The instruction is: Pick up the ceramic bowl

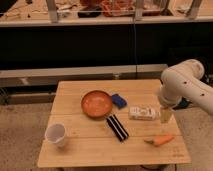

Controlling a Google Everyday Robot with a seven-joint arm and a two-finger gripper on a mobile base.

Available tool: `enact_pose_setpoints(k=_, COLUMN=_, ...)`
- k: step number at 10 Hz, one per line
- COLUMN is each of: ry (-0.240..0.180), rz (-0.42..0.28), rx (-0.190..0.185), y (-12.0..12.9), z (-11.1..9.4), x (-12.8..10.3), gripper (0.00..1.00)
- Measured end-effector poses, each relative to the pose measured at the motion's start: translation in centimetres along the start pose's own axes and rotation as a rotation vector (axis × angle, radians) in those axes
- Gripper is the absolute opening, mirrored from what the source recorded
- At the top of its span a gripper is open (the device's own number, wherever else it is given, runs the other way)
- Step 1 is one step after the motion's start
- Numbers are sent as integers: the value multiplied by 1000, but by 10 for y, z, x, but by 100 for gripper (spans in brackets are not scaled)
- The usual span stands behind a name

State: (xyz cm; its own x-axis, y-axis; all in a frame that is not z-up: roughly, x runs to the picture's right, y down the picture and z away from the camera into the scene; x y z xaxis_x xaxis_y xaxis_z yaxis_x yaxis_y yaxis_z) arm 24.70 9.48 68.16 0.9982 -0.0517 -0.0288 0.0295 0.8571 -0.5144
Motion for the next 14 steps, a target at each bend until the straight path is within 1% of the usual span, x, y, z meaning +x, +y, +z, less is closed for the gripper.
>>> enact_pose_setpoints(k=2, ry=13, rz=-39, rx=16, y=-6, z=-5, x=-17, gripper=80)
enact_pose_setpoints(k=3, ry=21, rz=-65, rx=27, y=-9, z=-8, x=-20, gripper=80)
enact_pose_setpoints(k=5, ry=29, rz=-97, rx=33, y=-11, z=-9, x=-25, gripper=80)
enact_pose_setpoints(k=8, ry=30, rz=-175, rx=37, y=-17, z=-11, x=-63, gripper=80)
enact_pose_setpoints(k=9, ry=31, rz=-195, rx=40, y=-19, z=-12, x=-72, gripper=80)
enact_pose_setpoints(k=11, ry=38, rz=-234, rx=35, y=-23, z=-13, x=-78, gripper=80)
enact_pose_setpoints(k=13, ry=42, rz=-296, rx=42, y=-30, z=-14, x=-96, gripper=80)
enact_pose_setpoints(k=14, ry=44, rz=-316, rx=48, y=-33, z=-15, x=-101, gripper=80)
